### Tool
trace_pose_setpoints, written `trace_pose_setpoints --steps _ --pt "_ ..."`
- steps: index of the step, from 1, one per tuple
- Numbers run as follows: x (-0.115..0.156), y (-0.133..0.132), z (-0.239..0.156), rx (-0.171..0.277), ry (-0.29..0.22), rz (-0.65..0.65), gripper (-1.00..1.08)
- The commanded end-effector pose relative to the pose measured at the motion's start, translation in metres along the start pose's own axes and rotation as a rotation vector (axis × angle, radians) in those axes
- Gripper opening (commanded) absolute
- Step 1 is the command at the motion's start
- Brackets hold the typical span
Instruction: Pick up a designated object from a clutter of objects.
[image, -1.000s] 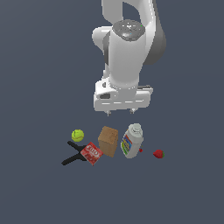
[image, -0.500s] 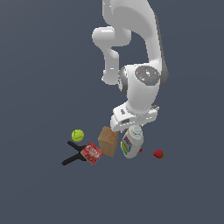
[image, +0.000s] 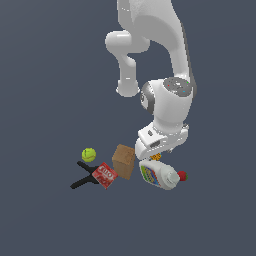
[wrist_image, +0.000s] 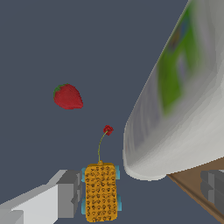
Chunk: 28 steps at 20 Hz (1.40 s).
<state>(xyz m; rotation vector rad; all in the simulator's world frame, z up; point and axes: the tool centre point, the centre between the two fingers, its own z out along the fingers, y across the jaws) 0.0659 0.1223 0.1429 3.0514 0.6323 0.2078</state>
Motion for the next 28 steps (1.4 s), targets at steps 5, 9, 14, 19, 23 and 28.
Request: trace_pose_setpoints --steps 5,9,14,19,23,28 --pt "0.005 -0.013 0.031 0.017 -0.032 -0.028 1.0" --pt "0.001 -0.01 0.011 0.006 0.002 -0.022 1.0" --pt "-0.009 -0.015 0.033 0.014 -0.023 -0.027 1.0" --pt "-0.027 -0.026 0.072 0.029 -0.069 -0.036 1.0" --pt "-0.042 -0.034 0.101 0.041 -0.103 -0.042 1.0" --pt "-0.052 -0.039 0.121 0.048 -0.126 -0.047 1.0"
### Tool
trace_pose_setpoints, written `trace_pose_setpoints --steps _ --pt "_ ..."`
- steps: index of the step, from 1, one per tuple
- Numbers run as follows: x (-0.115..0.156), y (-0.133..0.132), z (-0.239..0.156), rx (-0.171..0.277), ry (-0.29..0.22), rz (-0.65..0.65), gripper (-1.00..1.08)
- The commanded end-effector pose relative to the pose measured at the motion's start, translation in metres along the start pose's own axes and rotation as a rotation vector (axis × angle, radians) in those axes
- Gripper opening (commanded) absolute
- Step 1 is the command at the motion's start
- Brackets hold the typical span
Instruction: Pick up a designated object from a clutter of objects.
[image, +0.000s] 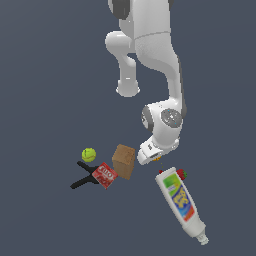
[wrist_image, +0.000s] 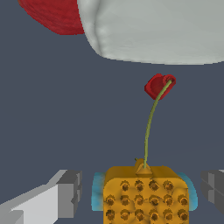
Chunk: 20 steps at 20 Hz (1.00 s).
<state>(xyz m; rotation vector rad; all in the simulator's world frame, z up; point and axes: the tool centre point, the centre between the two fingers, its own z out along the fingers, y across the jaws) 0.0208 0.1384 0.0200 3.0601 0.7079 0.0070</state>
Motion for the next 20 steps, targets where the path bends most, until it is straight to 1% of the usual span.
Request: trace_pose_setpoints --steps 1,7,8,20 --pt "-0.0022 -0.0015 0.0067 0.002 -0.007 -0.001 1.0" --pt "-0.0007 -0.0009 0.0049 0.002 -0.005 -0.001 1.0" --pt "-0.0007 -0.0009 0.0049 0.002 -0.005 -0.001 -1.0" --pt "-0.0012 -0.0006 0.0039 0.002 -0.005 -0.001 -1.0"
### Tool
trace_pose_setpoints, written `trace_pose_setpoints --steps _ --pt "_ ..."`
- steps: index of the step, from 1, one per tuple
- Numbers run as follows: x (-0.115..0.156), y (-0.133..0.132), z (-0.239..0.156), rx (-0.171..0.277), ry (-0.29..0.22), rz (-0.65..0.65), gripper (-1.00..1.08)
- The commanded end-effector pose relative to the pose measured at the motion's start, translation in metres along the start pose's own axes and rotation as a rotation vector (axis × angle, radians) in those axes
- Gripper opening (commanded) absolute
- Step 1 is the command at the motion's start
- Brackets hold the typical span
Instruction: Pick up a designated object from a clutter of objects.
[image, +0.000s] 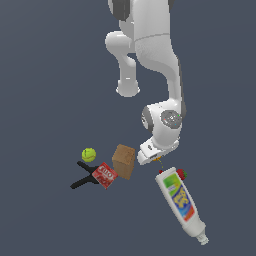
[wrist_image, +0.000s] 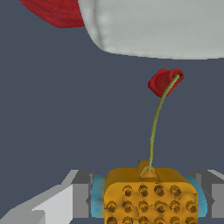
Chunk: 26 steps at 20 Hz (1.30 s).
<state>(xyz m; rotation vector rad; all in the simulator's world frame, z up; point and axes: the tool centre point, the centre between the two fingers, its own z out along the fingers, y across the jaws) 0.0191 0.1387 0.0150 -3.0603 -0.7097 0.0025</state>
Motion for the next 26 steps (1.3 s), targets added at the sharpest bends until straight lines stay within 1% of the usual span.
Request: trace_pose_setpoints --steps 1,7,13,18,26 --pt "0.0 0.001 -0.002 0.0 0.001 0.0 -1.0" --pt "-0.005 0.007 -0.02 0.0 0.001 0.0 -1.0" --pt "-0.014 0.021 -0.057 -0.001 0.001 0.0 -1.0" --pt "-0.025 0.037 -0.102 -0.001 0.001 0.0 -1.0" --pt "-0.045 0.069 -0.194 0.001 0.002 -0.001 -1.0"
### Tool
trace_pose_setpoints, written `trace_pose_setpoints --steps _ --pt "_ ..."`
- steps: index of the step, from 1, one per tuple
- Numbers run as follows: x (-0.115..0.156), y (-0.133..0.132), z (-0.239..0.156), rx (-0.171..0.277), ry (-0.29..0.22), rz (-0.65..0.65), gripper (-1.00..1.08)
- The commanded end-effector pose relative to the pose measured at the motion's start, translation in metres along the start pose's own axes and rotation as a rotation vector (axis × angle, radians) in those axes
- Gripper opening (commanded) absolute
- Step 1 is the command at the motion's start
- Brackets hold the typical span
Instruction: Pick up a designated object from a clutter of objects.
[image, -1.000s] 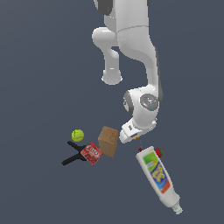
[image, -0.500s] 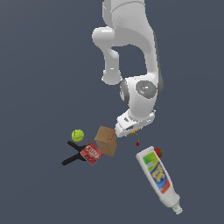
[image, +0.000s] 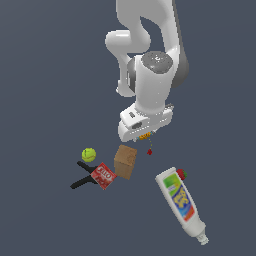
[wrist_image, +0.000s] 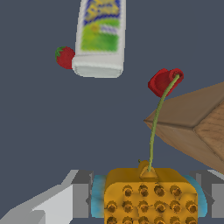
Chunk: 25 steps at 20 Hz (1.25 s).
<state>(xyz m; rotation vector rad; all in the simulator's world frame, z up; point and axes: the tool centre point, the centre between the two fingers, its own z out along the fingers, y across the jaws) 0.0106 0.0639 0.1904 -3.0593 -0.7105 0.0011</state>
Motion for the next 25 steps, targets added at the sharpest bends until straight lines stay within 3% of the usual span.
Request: trace_pose_setpoints --steps 1,13,25 --pt "-0.007 0.01 -0.029 0.001 0.001 0.0 -1.0" --pt "-0.028 0.05 -0.138 0.001 0.001 0.0 -1.0" --pt "-0.033 0.065 -0.172 -0.001 0.0 0.001 -1.0"
